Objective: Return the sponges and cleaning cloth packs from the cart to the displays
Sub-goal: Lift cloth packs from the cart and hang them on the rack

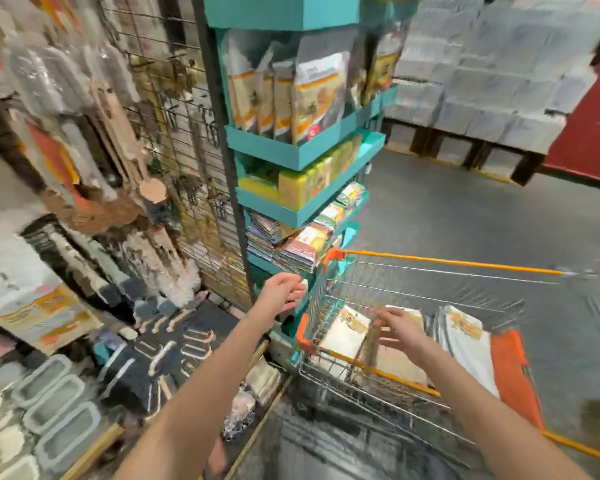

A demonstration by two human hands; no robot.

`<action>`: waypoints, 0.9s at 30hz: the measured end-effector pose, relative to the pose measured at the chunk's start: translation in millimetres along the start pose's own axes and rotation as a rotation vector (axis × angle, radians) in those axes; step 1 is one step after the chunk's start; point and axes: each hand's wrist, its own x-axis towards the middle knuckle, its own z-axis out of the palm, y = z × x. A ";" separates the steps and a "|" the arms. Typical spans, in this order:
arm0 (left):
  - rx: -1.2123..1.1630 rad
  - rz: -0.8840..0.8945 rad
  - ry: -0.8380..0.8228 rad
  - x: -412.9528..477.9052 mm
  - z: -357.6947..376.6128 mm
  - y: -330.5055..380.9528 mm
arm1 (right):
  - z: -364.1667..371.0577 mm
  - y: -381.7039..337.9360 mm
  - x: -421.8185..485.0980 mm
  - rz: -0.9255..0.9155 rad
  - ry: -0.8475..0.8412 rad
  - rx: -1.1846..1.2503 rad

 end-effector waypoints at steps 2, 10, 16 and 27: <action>0.055 -0.009 -0.054 17.9 31.7 -2.1 | -26.5 7.5 10.1 0.026 0.037 0.035; 0.187 -0.173 -0.182 113.6 109.1 -38.1 | -77.0 47.7 79.0 0.175 0.120 0.108; 0.313 -0.337 -0.207 190.0 141.3 -76.2 | -93.9 64.2 136.6 0.295 0.192 0.067; 0.578 -0.611 -0.226 276.4 177.4 -166.3 | -103.2 104.4 195.3 0.378 0.292 -0.121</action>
